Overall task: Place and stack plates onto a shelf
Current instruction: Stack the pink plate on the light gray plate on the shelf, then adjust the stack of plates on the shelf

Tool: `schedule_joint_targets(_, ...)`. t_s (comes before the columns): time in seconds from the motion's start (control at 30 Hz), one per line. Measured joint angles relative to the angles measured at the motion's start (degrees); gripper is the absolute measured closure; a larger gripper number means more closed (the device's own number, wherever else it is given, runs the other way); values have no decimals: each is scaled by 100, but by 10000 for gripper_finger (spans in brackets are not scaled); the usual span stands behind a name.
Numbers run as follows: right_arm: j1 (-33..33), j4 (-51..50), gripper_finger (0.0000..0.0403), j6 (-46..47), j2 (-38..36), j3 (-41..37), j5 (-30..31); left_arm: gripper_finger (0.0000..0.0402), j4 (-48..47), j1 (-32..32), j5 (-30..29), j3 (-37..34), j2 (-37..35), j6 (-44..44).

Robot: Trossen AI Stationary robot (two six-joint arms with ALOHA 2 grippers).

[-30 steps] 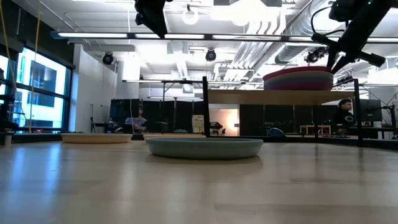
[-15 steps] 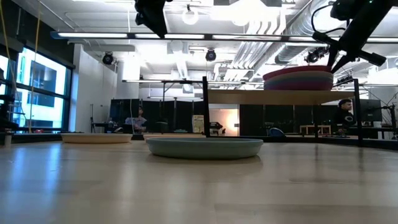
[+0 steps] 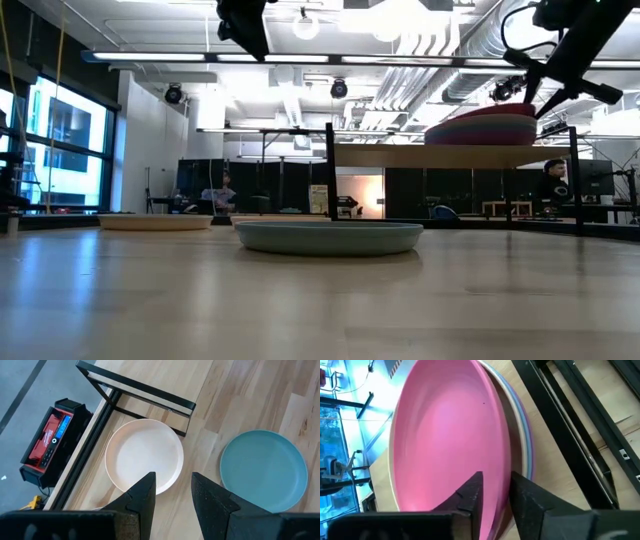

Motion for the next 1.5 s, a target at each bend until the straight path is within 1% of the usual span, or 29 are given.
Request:
schedule_joint_targets(0.1, 1, -139, 313, -95, 1, 169, -7, 287, -1, 1, 0, 0, 0, 1)
schedule_joint_targets(0.23, 0, -612, 310, -403, 0, 722, 64, 287, -2, 1, 0, 0, 0, 0)
schedule_joint_targets(0.37, 2, -1366, 310, -606, 0, 1275, 568, 287, -3, 1, 0, 0, 0, 0)
schedule_joint_targets(0.43, 0, -1552, 311, -699, 0, 1404, 647, 287, -2, 0, 0, 0, 0, 0)
schedule_joint_targets(0.57, 2, -1664, 311, -803, 13, 1424, 595, 287, -2, 1, -2, 0, 0, 0)
schedule_joint_targets(0.87, 2, -1705, 311, -905, 367, 1415, 569, 287, -2, -1, -2, 0, 0, -2)
schedule_joint_targets(1.0, 2, -1705, 313, -1040, 554, 1412, 768, 287, -2, 0, -2, 0, 0, -2)
schedule_joint_targets(1.1, 2, -1702, 331, -1057, 660, 1412, 867, 287, -2, -1, -2, 0, 0, -3)
schedule_joint_targets(1.27, 2, -1699, 389, -1157, 809, 1410, 909, 287, -2, -1, -2, 0, 0, -4)
schedule_joint_targets(1.3, 2, -1701, 396, -1159, 836, 1410, 909, 287, -2, 0, -2, 0, 0, -4)
schedule_joint_targets(1.37, 2, -1699, 398, -1161, 914, 1410, 909, 287, -2, -1, -2, 0, 0, -4)
schedule_joint_targets(1.5, 2, -1689, 386, -1160, 1101, 1408, 926, 287, -2, -1, -2, 0, 0, -4)
